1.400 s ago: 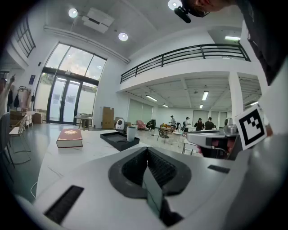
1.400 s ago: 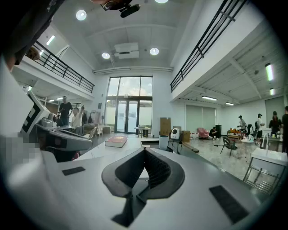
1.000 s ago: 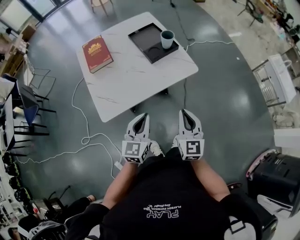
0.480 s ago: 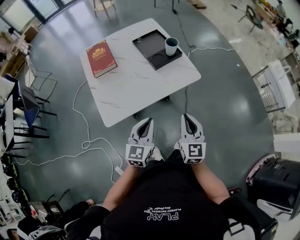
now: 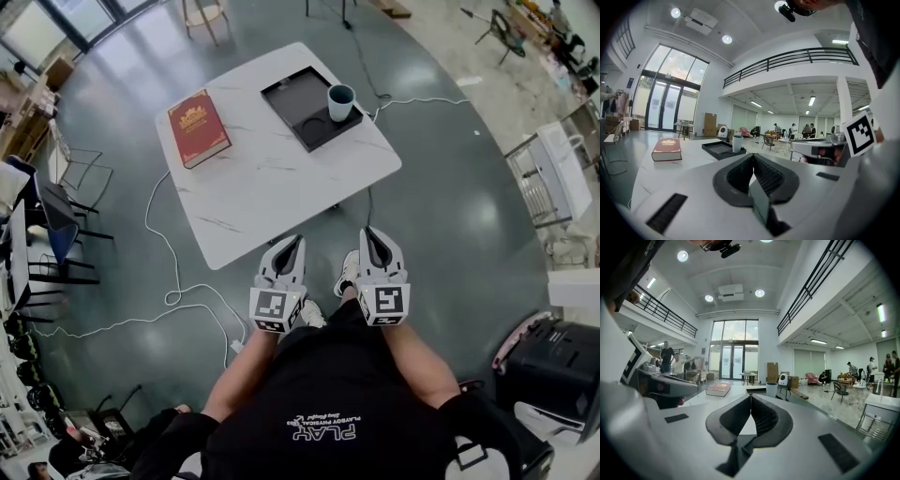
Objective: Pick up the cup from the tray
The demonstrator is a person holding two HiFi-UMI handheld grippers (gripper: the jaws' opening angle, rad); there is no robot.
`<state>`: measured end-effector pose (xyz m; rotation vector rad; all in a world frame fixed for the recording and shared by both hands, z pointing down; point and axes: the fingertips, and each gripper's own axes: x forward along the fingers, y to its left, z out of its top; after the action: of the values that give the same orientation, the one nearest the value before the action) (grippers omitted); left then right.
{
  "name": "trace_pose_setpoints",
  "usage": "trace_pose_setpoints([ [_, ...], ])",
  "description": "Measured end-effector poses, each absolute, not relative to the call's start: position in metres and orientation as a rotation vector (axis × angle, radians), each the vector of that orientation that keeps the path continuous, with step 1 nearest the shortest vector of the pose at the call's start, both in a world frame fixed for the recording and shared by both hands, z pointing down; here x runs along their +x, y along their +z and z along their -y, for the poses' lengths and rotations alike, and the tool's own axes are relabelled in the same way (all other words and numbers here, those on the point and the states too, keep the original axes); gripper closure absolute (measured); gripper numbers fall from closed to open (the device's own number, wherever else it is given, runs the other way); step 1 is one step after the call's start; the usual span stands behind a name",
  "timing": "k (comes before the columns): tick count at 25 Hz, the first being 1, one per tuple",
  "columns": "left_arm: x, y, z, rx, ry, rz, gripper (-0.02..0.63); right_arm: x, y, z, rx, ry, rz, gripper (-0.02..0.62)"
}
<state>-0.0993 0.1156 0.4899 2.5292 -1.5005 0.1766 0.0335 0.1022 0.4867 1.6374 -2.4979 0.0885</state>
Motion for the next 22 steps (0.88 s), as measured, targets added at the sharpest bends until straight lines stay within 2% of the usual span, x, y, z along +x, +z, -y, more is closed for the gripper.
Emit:
trace_pose_setpoints([
  [22, -0.065, 0.496, 0.059, 2.357, 0.249, 1.708, 0.598, 0.070, 0.502, 0.083, 1.419, 0.139, 2.640, 0.586],
])
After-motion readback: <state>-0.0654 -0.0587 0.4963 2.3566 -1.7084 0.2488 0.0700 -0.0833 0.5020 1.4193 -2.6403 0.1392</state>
